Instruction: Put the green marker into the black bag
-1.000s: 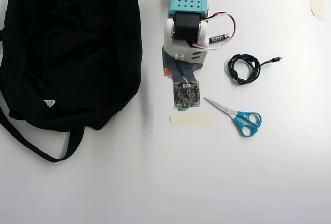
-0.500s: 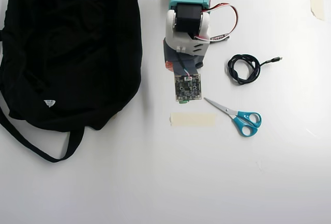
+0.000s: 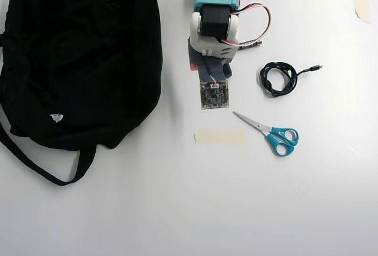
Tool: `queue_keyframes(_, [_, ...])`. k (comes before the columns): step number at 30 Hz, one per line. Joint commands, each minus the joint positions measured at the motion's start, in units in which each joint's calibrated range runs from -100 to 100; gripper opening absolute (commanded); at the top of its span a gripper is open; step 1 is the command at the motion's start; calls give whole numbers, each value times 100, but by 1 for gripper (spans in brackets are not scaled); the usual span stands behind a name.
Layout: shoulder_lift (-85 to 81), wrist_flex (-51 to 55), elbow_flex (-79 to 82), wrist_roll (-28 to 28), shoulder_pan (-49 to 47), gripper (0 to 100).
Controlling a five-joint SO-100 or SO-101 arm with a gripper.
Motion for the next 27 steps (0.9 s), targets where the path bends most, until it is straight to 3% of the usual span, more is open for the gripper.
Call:
queue_keyframes(1, [-345, 69, -72, 6, 117, 2])
queue_keyframes(18, [-959, 60, -332, -15, 954, 2])
queue_keyframes(27, [-984, 34, -548, -72, 1889, 2])
